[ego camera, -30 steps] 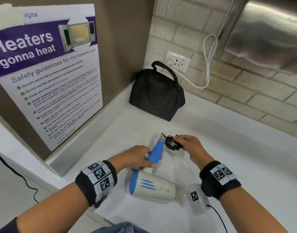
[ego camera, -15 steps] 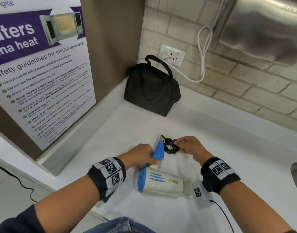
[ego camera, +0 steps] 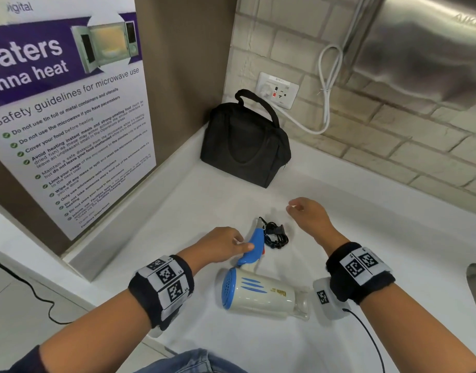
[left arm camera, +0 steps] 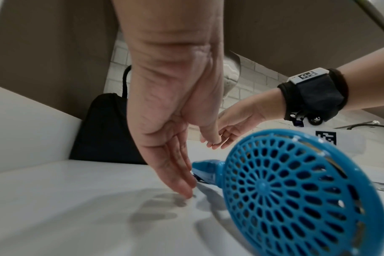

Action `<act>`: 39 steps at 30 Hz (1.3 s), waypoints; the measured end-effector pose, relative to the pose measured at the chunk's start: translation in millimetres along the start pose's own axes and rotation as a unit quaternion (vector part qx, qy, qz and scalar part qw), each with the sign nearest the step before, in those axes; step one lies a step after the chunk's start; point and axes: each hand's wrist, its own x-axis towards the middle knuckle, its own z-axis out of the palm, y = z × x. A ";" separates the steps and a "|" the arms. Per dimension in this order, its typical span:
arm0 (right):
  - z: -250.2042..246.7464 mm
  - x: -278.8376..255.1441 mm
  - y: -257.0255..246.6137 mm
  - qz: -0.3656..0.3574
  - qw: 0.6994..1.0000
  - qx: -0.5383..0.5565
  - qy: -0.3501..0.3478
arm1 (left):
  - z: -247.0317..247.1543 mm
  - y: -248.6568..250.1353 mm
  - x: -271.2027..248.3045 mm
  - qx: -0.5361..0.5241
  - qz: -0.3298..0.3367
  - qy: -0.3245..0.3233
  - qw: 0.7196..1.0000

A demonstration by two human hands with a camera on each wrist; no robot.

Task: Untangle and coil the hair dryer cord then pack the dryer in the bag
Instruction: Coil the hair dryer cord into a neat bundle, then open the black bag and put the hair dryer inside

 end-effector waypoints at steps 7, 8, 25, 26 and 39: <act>3.4 25.2 -59.6 -0.184 0.980 -0.045 0.060 | -21.9 -22.0 -12.3 -0.020 -0.013 0.078 0.997; 3.6 32.6 -67.9 -0.203 0.976 -0.054 0.065 | -24.5 -24.9 -14.7 -0.026 -0.015 0.087 0.996; 5.9 107.5 -119.1 -0.167 0.968 -0.157 0.100 | -59.7 -35.2 -46.2 -0.044 0.035 0.193 0.980; 4.0 103.2 -116.9 -0.171 0.968 -0.148 0.110 | -61.9 -33.7 -46.9 -0.046 0.046 0.208 0.976; 3.3 7.7 -102.9 -0.263 0.964 0.032 0.018 | -104.4 5.8 -79.3 0.069 0.236 0.350 0.904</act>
